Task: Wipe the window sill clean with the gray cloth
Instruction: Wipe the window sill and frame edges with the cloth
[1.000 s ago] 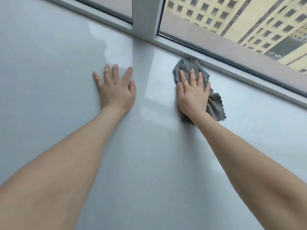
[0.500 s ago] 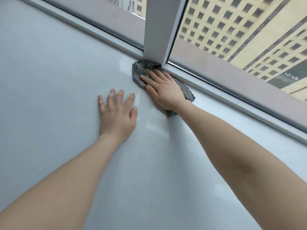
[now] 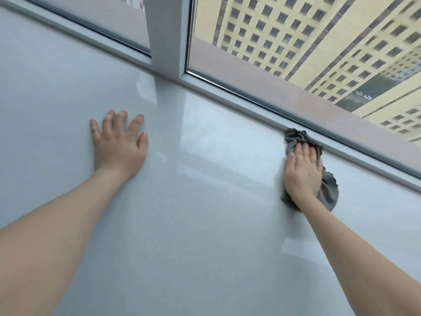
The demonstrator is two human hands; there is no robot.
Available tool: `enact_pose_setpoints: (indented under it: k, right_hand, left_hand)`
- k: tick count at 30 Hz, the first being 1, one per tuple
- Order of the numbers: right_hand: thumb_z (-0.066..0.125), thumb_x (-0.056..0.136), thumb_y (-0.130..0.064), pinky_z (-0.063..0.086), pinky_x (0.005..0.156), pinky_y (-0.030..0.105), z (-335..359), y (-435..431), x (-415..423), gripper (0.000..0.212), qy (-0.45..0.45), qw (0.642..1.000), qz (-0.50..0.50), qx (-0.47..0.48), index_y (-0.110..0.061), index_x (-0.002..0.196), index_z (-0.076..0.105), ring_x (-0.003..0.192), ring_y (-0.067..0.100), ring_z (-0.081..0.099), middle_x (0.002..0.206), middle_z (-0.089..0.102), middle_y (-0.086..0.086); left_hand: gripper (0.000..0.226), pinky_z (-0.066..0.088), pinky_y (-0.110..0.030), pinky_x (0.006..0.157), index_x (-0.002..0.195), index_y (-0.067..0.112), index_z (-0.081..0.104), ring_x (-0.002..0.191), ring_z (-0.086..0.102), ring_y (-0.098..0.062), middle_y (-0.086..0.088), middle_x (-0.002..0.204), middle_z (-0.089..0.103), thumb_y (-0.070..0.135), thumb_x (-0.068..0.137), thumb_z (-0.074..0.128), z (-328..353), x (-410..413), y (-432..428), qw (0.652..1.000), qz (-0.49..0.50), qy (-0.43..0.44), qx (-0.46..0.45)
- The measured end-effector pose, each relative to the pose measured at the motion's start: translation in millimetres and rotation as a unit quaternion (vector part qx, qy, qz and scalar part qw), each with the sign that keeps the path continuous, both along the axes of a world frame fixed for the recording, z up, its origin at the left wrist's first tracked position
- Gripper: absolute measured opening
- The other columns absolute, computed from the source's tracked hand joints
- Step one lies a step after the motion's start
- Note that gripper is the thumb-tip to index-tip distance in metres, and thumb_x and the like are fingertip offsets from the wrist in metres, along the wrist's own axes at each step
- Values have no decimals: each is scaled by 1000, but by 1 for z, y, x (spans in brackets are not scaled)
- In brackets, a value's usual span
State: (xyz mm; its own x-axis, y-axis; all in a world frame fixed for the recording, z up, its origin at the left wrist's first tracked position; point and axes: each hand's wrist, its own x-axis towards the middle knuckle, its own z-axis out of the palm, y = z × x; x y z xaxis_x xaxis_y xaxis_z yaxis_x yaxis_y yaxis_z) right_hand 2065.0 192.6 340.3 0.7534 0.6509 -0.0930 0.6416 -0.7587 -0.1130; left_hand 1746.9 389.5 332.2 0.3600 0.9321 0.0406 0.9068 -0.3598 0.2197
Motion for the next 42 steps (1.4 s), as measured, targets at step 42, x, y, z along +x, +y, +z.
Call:
enact_pose_setpoints:
  k: [42]
  right_hand:
    - [36,100,-24,49,72,31,92,-42,-73,33,333,791,-175,483,-19,76,58,77,19,60,77,63,-1]
  left_hand:
    - [59,22,-53,107,129,7,47,125,38,-42,-30,133,44,37,80,31,11,0,-19,997,-45,-56,-21]
